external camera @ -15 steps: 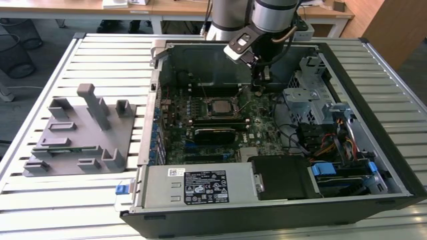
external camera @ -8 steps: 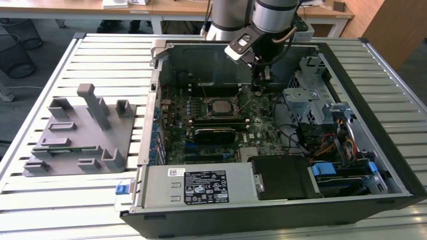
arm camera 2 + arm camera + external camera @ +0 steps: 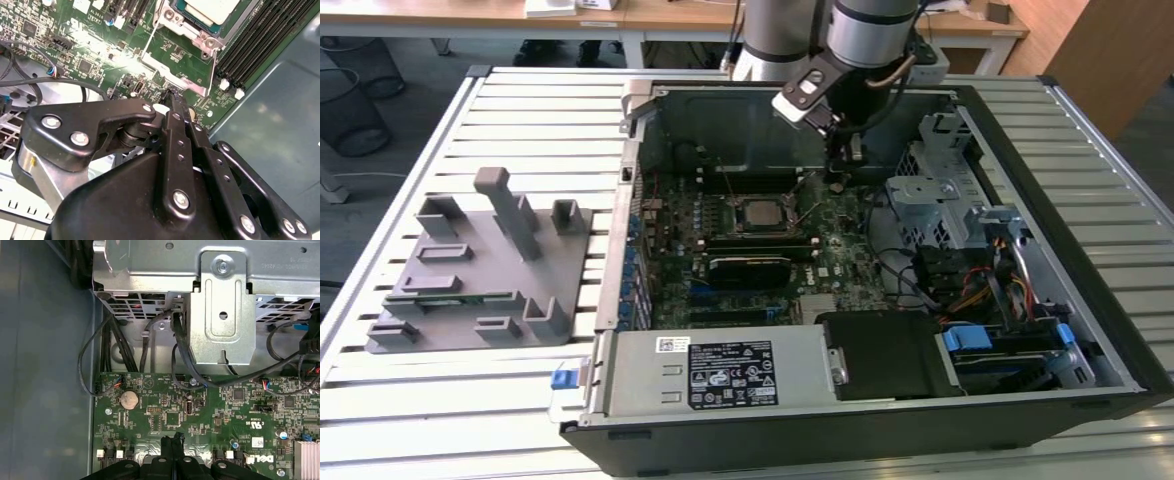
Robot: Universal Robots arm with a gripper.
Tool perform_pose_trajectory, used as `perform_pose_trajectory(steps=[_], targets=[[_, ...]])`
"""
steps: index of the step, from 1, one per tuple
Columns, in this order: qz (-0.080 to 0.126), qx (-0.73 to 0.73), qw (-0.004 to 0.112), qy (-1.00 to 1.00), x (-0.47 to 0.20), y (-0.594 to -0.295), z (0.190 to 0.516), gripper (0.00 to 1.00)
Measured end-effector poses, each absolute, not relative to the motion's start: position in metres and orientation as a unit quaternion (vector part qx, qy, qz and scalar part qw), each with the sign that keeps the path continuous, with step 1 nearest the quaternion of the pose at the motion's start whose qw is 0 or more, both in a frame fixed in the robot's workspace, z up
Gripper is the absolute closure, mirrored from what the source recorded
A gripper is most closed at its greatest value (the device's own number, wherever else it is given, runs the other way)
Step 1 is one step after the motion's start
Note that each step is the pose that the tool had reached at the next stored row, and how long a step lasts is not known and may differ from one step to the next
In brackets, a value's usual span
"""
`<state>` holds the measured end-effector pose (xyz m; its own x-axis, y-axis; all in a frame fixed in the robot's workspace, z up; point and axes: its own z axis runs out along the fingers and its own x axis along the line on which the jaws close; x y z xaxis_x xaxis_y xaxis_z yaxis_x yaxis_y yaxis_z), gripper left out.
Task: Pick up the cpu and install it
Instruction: 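Close the cpu cover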
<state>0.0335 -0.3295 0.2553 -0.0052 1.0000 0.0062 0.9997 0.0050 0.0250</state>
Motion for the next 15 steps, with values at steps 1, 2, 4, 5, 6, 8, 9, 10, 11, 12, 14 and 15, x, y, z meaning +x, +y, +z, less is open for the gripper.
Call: perform_pose_trajectory(steps=[1, 2, 4, 5, 6, 8, 9, 10, 11, 12, 14, 15], targets=[[0.011, 0.705, 0.007, 0.709, 0.034, -0.329, 0.254, 0.89], [0.011, 0.705, 0.007, 0.709, 0.034, -0.328, 0.253, 0.89], [0.011, 0.705, 0.007, 0.709, 0.035, -0.325, 0.251, 0.89], [0.011, 0.705, 0.007, 0.709, 0.034, -0.325, 0.25, 0.89], [0.011, 0.705, 0.007, 0.709, 0.034, -0.325, 0.25, 0.89], [0.011, 0.705, 0.007, 0.709, 0.033, -0.326, 0.249, 0.89], [0.011, 0.705, 0.007, 0.709, 0.033, -0.327, 0.249, 0.89], [0.011, 0.705, 0.007, 0.709, 0.032, -0.329, 0.249, 0.89], [0.011, 0.705, 0.007, 0.709, 0.032, -0.33, 0.249, 0.89], [0.011, 0.705, 0.007, 0.709, 0.032, -0.332, 0.249, 0.89], [0.011, 0.705, 0.007, 0.709, 0.031, -0.336, 0.249, 0.89], [0.011, 0.705, 0.007, 0.709, 0.03, -0.337, 0.249, 0.89]])
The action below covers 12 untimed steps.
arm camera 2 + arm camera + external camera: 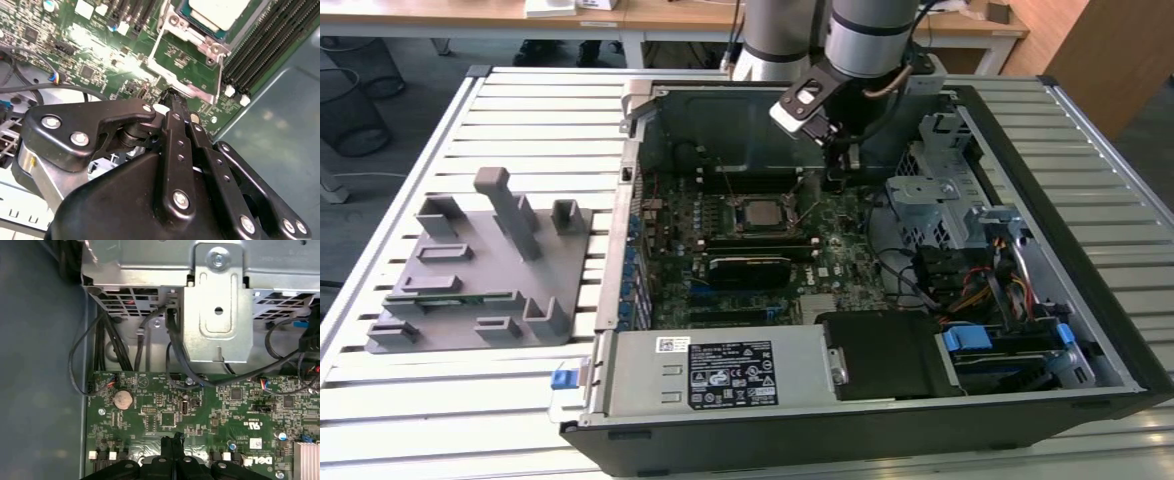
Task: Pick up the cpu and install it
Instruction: 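Close the cpu cover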
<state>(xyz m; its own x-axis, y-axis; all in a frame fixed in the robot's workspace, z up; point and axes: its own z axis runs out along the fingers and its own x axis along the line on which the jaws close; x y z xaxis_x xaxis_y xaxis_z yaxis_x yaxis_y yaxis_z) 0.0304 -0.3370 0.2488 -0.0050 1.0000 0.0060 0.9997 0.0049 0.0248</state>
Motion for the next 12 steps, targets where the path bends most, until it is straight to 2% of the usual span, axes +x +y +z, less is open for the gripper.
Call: perform_pose_trajectory(steps=[12], targets=[[0.011, 0.705, 0.007, 0.709, 0.006, -0.338, 0.248, 0.89]])
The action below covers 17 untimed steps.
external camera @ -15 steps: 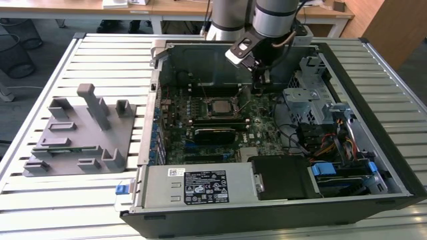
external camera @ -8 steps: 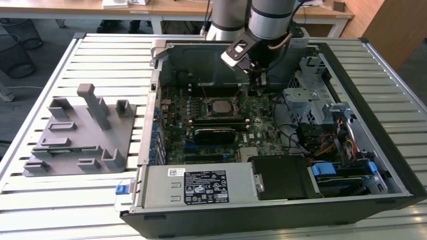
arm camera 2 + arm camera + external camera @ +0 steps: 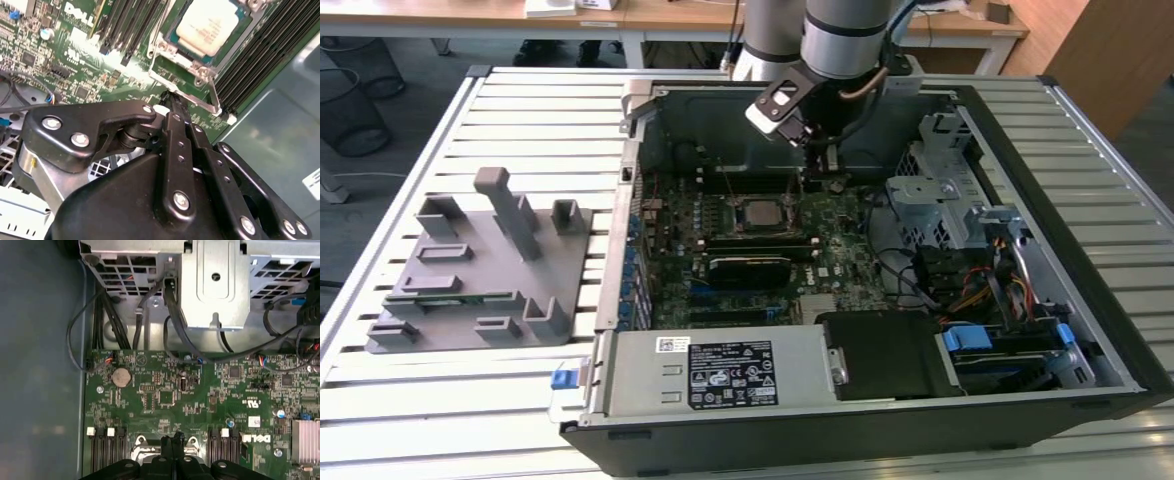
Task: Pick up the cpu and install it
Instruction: 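Close the cpu cover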
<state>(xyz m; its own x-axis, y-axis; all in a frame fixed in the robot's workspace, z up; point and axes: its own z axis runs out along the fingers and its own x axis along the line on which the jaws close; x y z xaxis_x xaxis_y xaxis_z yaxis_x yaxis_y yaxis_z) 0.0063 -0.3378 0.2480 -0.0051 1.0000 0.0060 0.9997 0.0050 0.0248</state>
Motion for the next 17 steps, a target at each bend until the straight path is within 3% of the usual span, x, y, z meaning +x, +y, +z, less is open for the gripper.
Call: perform_pose_trajectory(steps=[17], targets=[[0.011, 0.705, 0.007, 0.709, -0.026, -0.338, 0.246, 0.89]])
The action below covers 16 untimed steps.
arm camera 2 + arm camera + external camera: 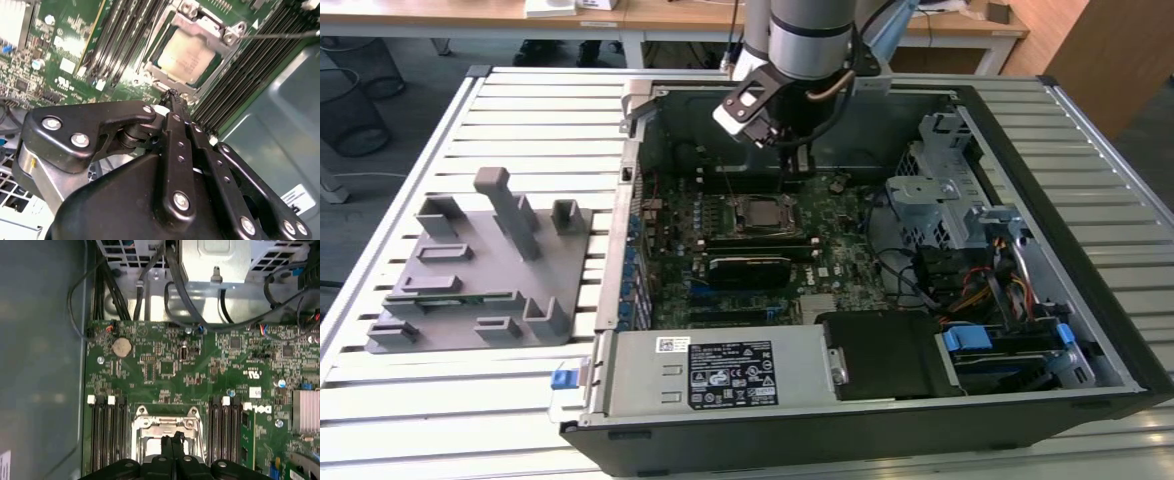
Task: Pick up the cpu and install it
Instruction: 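Close the cpu cover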
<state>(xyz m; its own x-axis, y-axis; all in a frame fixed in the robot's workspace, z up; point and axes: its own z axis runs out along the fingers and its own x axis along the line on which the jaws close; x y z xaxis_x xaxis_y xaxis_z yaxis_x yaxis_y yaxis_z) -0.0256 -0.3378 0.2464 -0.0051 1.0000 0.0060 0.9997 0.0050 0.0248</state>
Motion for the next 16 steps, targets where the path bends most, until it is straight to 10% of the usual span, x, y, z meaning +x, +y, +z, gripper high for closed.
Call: perform_pose_trajectory(steps=[16], targets=[[0.01, 0.703, 0.008, 0.712, -0.049, -0.341, 0.235, 0.89]])
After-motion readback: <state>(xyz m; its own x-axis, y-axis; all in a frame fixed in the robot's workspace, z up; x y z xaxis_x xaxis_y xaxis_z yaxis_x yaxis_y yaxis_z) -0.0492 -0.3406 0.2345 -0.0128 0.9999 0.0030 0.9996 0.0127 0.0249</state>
